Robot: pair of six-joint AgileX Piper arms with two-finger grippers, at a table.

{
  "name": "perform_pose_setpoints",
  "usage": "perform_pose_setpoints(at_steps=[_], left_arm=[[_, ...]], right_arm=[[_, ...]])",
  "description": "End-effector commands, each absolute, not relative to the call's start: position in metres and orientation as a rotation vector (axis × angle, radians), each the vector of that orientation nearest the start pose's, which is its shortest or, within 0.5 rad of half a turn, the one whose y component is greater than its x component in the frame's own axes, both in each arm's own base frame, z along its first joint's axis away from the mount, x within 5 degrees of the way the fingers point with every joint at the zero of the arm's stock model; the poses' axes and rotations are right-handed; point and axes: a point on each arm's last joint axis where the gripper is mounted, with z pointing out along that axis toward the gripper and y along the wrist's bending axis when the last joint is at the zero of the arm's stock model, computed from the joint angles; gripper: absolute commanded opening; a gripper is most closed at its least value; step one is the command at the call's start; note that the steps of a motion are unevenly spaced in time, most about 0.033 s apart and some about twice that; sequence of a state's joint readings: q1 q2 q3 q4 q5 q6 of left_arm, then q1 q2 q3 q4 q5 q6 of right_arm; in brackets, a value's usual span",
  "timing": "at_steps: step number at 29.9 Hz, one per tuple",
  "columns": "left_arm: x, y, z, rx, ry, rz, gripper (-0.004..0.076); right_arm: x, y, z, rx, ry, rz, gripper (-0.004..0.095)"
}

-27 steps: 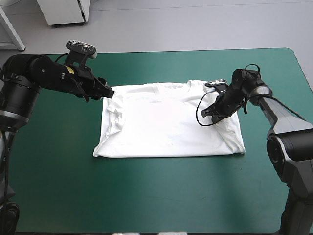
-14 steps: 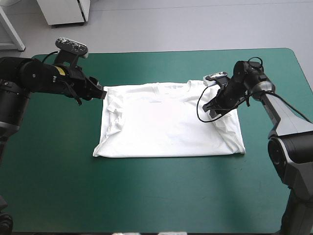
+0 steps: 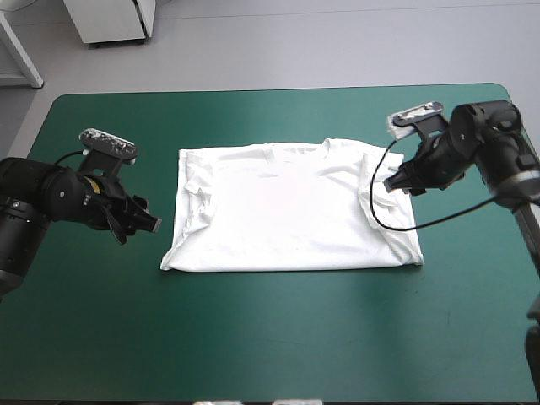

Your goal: Fold the cloth

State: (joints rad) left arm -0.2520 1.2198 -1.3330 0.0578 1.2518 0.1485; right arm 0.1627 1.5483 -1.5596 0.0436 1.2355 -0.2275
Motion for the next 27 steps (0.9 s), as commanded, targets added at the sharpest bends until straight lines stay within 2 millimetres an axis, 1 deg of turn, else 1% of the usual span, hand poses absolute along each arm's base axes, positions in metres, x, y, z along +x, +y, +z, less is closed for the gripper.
perform_pose_setpoints(at_steps=[1,2,4,7,10,12,15,18,22,27], left_arm=[[0.22,-0.05,0.386,0.493,2.526,0.067,0.0463],[0.221,-0.05,0.378,0.498,2.54,0.066,0.0463],[0.224,-0.052,0.364,0.502,2.57,0.055,0.0463],[0.229,-0.056,0.346,0.506,2.603,0.022,0.0463],[0.236,-0.058,0.329,0.513,2.637,0.013,0.0463],[0.244,-0.06,0.318,0.518,2.654,0.014,0.0463],[0.258,-0.067,0.304,0.508,2.673,-0.027,0.0463],[0.268,-0.072,0.287,0.509,2.735,-0.062,0.0463],[0.279,-0.076,0.266,0.515,2.81,-0.075,0.0463],[0.288,-0.078,0.247,0.523,2.868,-0.072,0.0463]], right_arm=[[0.27,0.04,0.392,-0.44,2.59,-0.065,0.0491],[0.262,0.037,0.394,-0.417,2.575,-0.09,0.0491],[0.248,0.031,0.39,-0.39,2.569,-0.136,0.0491],[0.239,0.026,0.377,-0.36,2.595,-0.182,0.0491],[0.239,0.026,0.366,-0.356,2.624,-0.178,0.049],[0.241,0.028,0.362,-0.357,2.619,-0.159,0.049],[0.242,0.029,0.362,-0.352,2.599,-0.138,0.049],[0.243,0.03,0.362,-0.368,2.59,-0.143,0.049],[0.246,0.03,0.36,-0.375,2.594,-0.145,0.049],[0.251,0.031,0.355,-0.379,2.608,-0.143,0.0487]])
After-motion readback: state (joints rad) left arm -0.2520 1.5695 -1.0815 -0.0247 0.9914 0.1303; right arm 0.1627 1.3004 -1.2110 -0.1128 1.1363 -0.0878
